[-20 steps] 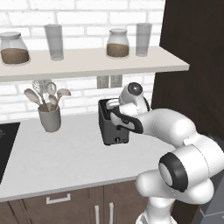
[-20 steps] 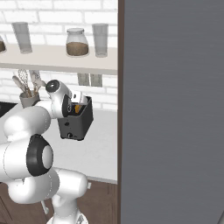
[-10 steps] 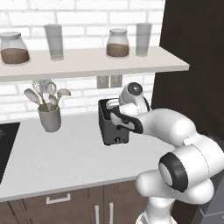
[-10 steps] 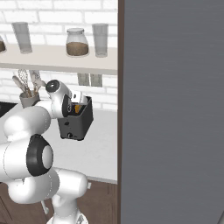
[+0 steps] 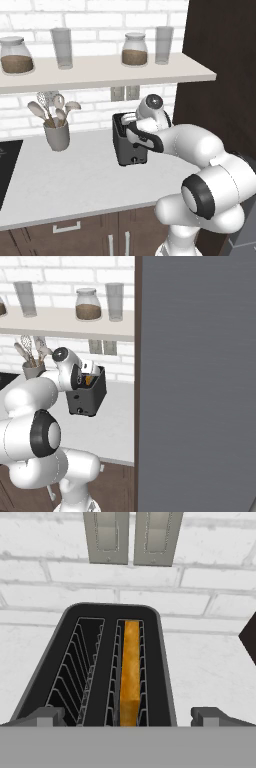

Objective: Start the toaster. Once the lever pops up, take the bread to the plate on the dining counter.

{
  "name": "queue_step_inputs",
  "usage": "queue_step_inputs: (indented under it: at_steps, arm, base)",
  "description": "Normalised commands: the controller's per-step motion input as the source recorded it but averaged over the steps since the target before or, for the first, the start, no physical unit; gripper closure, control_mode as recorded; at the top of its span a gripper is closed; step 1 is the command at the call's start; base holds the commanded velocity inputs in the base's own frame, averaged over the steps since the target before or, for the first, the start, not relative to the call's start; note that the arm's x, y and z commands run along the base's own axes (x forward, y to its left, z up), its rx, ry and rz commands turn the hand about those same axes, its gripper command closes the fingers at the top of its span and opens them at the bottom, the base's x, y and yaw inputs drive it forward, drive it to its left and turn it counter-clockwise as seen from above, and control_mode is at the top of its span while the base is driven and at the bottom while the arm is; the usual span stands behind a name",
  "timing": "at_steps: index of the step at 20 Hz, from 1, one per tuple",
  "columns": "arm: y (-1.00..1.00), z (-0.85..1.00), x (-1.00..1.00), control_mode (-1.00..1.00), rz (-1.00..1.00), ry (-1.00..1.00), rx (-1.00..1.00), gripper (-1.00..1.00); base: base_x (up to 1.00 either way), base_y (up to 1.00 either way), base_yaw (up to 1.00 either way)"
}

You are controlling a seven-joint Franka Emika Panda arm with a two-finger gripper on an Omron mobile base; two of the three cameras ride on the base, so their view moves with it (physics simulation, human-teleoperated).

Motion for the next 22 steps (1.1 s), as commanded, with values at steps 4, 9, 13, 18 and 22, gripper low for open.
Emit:
queue_step_inputs:
  at_steps: [4,9,13,18,22]
  arm:
    - [0.00,0.00,0.00,-1.00,0.00,0.00,0.00,-1.00]
    - [0.00,0.00,0.00,-1.00,0.00,0.00,0.00,-1.00]
    - [0.00,0.00,0.00,-1.00,0.00,0.00,0.00,-1.00]
    - [0.00,0.00,0.00,-1.00,0.00,0.00,0.00,-1.00]
    - [0.00,0.00,0.00,-1.00,0.00,0.00,0.00,-1.00]
  base:
    - [0.00,0.00,0.00]
    - [0.00,0.00,0.00]
    - [0.00,0.00,0.00]
    - [0.00,0.00,0.00]
    - [0.00,0.00,0.00]
